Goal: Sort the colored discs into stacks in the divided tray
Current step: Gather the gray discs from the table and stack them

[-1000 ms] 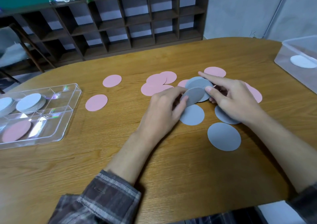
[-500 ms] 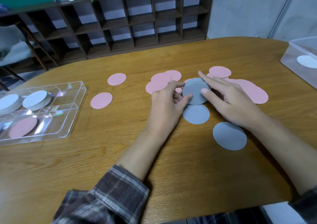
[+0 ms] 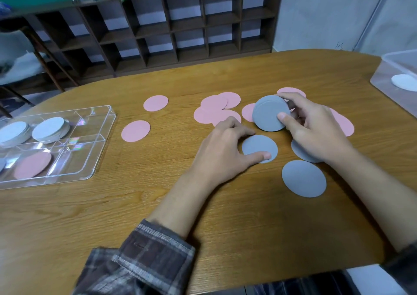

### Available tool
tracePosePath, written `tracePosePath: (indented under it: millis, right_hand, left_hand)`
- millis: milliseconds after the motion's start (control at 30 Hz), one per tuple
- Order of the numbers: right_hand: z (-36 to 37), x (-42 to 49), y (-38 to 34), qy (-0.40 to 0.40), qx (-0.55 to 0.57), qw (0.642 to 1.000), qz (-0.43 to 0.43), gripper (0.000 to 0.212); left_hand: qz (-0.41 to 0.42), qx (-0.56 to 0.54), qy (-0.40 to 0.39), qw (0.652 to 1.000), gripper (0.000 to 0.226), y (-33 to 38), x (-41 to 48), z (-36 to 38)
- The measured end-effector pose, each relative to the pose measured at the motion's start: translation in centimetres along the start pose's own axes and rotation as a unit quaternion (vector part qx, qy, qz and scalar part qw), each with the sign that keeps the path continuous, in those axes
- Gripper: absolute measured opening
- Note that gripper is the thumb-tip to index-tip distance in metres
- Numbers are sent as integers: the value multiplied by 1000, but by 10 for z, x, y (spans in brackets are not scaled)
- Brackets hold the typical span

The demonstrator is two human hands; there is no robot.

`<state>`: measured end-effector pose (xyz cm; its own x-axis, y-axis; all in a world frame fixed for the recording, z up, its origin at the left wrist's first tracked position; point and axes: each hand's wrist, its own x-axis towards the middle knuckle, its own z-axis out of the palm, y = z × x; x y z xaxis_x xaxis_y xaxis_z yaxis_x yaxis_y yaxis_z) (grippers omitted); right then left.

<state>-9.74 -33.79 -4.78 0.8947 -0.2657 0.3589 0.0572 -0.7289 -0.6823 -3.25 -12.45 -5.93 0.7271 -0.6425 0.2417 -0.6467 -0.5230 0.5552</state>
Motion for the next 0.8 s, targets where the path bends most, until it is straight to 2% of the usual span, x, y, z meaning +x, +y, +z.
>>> tracePosePath:
  millis: [167,300,433,600,800]
  right_hand:
    - [0,0,-1,6,10,1000,4,38]
    - [2,-1,-3,5,21,1000,3,42]
    - [2,-2,-4,-10,32,999,-3,47]
    - [3,-3,-8,-46,70,996,-7,46]
    - [5,-5,-12,-76,107,991,-7,44]
  left_hand:
    - [-22,-51,-4,998,50,0,3,-3]
    - [-34,-143,41,988,29,2,4,-6]
    - [-45,-195,71,977,18,5,5,-7]
    - [-43,-207,125,969,18,8,5,-6]
    - [-43,-187,165,967,33,6,6,-4]
